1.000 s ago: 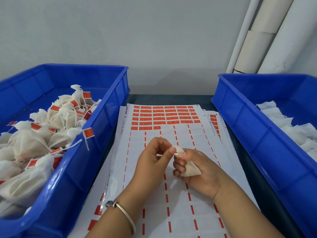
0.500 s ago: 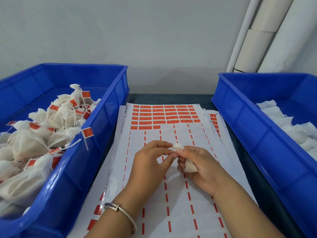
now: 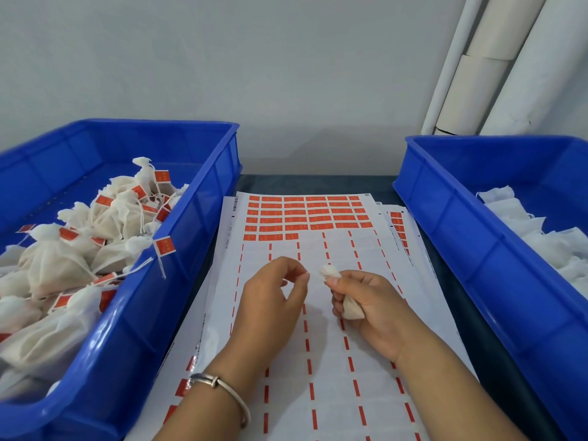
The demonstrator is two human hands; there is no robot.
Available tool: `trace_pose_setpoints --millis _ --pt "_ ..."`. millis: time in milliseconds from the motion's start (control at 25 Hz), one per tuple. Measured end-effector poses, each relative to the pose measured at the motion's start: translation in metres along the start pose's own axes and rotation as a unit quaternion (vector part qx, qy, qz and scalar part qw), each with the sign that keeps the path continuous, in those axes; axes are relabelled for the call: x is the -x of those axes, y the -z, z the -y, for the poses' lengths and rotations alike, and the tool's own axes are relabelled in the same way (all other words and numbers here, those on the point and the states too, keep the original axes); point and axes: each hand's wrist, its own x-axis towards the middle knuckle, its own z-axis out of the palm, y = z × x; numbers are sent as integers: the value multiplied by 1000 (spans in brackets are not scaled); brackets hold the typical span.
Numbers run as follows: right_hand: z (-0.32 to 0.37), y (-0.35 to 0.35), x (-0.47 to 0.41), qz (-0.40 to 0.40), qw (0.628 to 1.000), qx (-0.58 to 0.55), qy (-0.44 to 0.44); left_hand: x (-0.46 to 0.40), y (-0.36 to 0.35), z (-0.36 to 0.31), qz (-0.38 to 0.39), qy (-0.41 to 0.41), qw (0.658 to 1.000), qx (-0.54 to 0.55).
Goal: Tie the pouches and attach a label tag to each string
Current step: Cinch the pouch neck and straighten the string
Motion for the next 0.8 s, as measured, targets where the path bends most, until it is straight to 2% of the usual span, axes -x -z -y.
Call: trace_pose_setpoints --millis 160,280,400,480,560,640,720,800 --pt "2 1 0 13 1000 10 -13 -5 6 1 -49 19 999 -8" --pt "4 1 5 90 994 60 -11 -11 15 4 -115 56 992 15" --pt "6 3 10 150 982 113 25 -14 26 -3 -123 76 989 40" --pt "11 6 13 204 974 95 34 -11 36 -16 -103 49 993 32" --pt "18 9 13 275 961 7 23 -7 48 -32 -89 -20 996 -5" --pt "27 9 11 312 948 -53 31 -11 59 -46 -75 -81 993 -35" --pt "39 8 7 326 942 -44 64 -20 65 -58 -56 -109 991 -48" --pt "54 7 1 301 950 -50 72 -31 65 -65 -51 -117 990 -54"
